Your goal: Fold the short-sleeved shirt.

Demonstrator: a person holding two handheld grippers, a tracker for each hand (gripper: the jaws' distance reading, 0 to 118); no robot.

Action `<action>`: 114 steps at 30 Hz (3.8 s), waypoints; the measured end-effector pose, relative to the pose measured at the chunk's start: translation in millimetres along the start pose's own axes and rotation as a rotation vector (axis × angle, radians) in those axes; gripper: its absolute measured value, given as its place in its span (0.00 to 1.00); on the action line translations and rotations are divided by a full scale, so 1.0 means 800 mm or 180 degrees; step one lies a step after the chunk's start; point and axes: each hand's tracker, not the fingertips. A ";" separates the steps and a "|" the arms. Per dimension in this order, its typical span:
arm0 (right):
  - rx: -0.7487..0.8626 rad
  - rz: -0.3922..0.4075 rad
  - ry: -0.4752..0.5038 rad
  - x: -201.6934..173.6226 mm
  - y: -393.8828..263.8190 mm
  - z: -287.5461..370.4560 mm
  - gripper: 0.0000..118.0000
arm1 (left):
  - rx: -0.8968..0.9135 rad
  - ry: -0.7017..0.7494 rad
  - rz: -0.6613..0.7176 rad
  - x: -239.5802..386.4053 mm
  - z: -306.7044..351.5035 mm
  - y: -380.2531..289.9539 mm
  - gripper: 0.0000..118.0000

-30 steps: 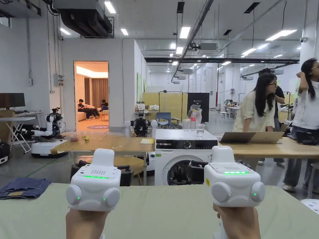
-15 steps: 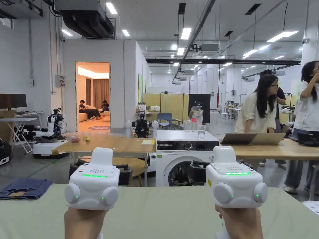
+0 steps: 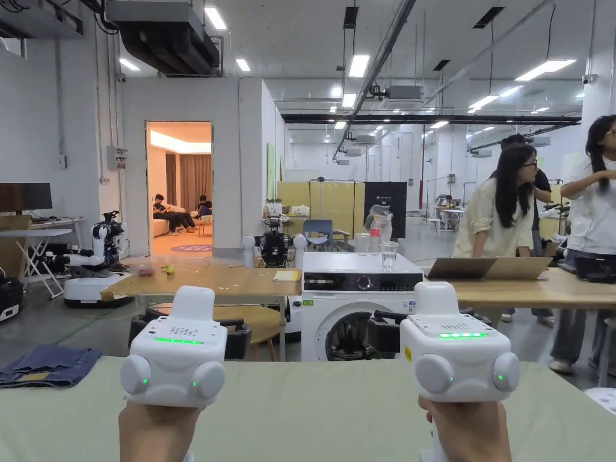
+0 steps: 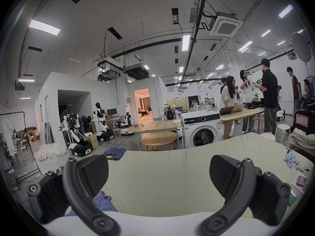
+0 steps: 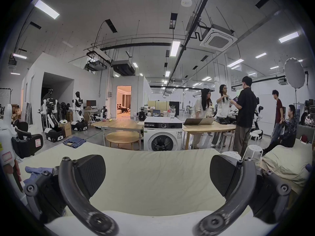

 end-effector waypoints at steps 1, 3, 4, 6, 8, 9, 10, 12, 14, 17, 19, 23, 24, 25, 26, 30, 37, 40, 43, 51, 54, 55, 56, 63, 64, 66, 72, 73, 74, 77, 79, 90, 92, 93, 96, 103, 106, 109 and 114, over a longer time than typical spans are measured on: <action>0.0000 0.0000 -0.0001 0.001 0.000 0.000 1.00 | -0.0001 -0.0006 0.0001 0.000 0.000 0.000 0.98; -0.0001 -0.0002 -0.0008 0.002 -0.001 0.000 1.00 | -0.0004 -0.0007 0.0003 -0.001 0.000 0.000 0.98; -0.0004 -0.0006 -0.0008 0.002 -0.001 0.000 1.00 | -0.0005 -0.0005 0.0006 -0.002 -0.001 -0.001 0.98; 0.0001 -0.0015 -0.0010 0.003 -0.001 0.000 1.00 | -0.0005 -0.0010 0.0009 -0.002 -0.001 0.000 0.98; 0.0003 -0.0017 -0.0010 0.004 0.000 0.000 1.00 | -0.0002 -0.0017 0.0007 -0.001 -0.001 0.000 0.98; -0.0001 -0.0018 -0.0008 0.004 0.000 0.000 1.00 | -0.0004 -0.0018 0.0004 -0.001 -0.001 0.000 0.98; -0.0001 -0.0020 -0.0007 0.005 -0.001 -0.001 1.00 | -0.0006 -0.0022 0.0000 0.000 -0.001 0.000 0.98; 0.0001 -0.0020 -0.0004 0.005 -0.001 -0.001 1.00 | -0.0008 -0.0022 -0.0002 0.000 0.000 0.000 0.98; 0.0001 -0.0018 -0.0003 0.004 0.000 0.000 1.00 | -0.0006 -0.0021 -0.0003 0.001 0.000 0.000 0.98; 0.0002 -0.0019 -0.0002 0.004 0.000 0.000 1.00 | -0.0007 -0.0023 -0.0003 0.001 0.001 0.000 0.98; -0.0001 -0.0018 0.0000 0.003 -0.001 0.000 1.00 | -0.0006 -0.0022 -0.0007 0.002 0.001 0.000 0.98; 0.0000 -0.0017 0.0001 0.003 -0.001 0.000 1.00 | -0.0004 -0.0033 -0.0011 0.001 0.000 0.000 0.98; 0.0005 -0.0018 -0.0001 0.003 -0.001 0.000 1.00 | -0.0003 -0.0035 -0.0011 0.001 0.000 0.000 0.98; 0.0004 -0.0020 -0.0002 0.003 -0.001 0.000 1.00 | 0.0000 -0.0034 -0.0012 0.001 -0.001 0.000 0.98; 0.0001 -0.0025 0.0002 0.003 -0.001 0.000 1.00 | 0.0001 -0.0034 -0.0013 0.001 -0.001 0.000 0.98; 0.0005 -0.0022 0.0003 0.003 -0.001 0.000 1.00 | 0.0000 -0.0032 0.0007 0.000 0.000 0.000 0.98; 0.0010 0.0001 0.0016 0.002 0.002 0.001 1.00 | -0.0016 -0.0038 0.0032 0.002 0.001 0.000 0.98; 0.0011 0.0005 0.0010 0.002 0.002 0.002 1.00 | -0.0013 -0.0041 0.0040 0.002 0.002 0.001 0.98; 0.0004 -0.0005 0.0013 0.002 0.002 0.002 1.00 | -0.0015 -0.0046 0.0060 0.002 0.003 0.002 0.98; 0.0008 -0.0008 0.0010 0.003 0.002 0.003 1.00 | -0.0002 -0.0052 0.0054 0.003 0.004 0.005 0.98; 0.0009 -0.0007 0.0011 0.003 0.002 0.003 1.00 | -0.0006 -0.0054 0.0055 0.003 0.004 0.005 0.98; 0.0008 -0.0006 0.0010 0.002 0.001 0.003 1.00 | -0.0010 -0.0052 0.0051 0.003 0.004 0.004 0.98; 0.0007 -0.0006 0.0011 0.002 0.000 0.003 1.00 | -0.0011 -0.0051 0.0045 0.003 0.004 0.003 0.98; -0.0017 -0.0011 0.0013 0.002 -0.005 0.002 1.00 | -0.0028 -0.0043 0.0046 0.001 0.003 0.000 0.98; -0.0018 -0.0012 0.0012 0.002 -0.006 0.002 1.00 | -0.0030 -0.0042 0.0043 0.001 0.003 0.000 0.98; -0.0018 -0.0011 0.0013 0.002 -0.005 0.001 1.00 | -0.0027 -0.0038 0.0045 0.001 0.003 0.000 0.98; -0.0004 -0.0013 0.0014 0.003 -0.003 0.002 1.00 | -0.0032 -0.0030 0.0048 0.000 0.002 -0.001 0.98; -0.0004 -0.0011 0.0016 0.003 -0.003 0.002 1.00 | -0.0034 -0.0027 0.0044 0.000 0.002 -0.001 0.98; -0.0007 -0.0011 0.0014 0.003 -0.003 0.002 1.00 | -0.0030 -0.0021 0.0040 0.001 0.002 -0.001 0.98; -0.0010 -0.0008 0.0012 0.004 -0.003 0.003 1.00 | -0.0026 -0.0021 0.0044 0.002 0.002 0.000 0.98; -0.0013 -0.0004 0.0007 0.004 -0.004 0.003 1.00 | -0.0011 -0.0004 0.0035 0.003 0.002 0.000 0.98; 0.0043 -0.0001 0.0078 0.001 -0.015 0.007 0.00 | 0.0029 -0.0083 0.0230 -0.001 0.008 -0.005 0.00; 0.0098 0.0141 -0.0019 -0.012 -0.022 0.008 0.00 | 0.0025 0.0070 0.0073 -0.008 0.005 -0.004 0.00; 0.0110 0.0128 0.0044 -0.018 -0.015 0.007 0.00 | 0.0059 0.0105 0.0055 -0.018 0.008 -0.007 0.00; 0.0105 0.0156 0.0191 -0.061 -0.022 0.000 0.00 | -0.0052 0.0354 0.0192 -0.074 0.011 -0.019 0.00; 0.0023 0.0204 0.1116 -0.257 -0.033 -0.008 0.00 | -0.0292 0.1324 0.0221 -0.270 0.073 -0.057 0.00; -0.0039 0.0126 0.1592 -0.347 -0.043 0.004 0.00 | -0.0547 0.1779 0.0014 -0.347 0.101 -0.088 0.00; -0.0118 0.0004 0.1886 -0.418 -0.056 0.015 0.00 | -0.0808 0.1914 -0.0118 -0.395 0.116 -0.125 0.00; -0.0244 0.0100 0.2048 -0.477 -0.088 -0.001 0.00 | -0.1507 0.1561 -0.0135 -0.423 0.069 -0.178 0.00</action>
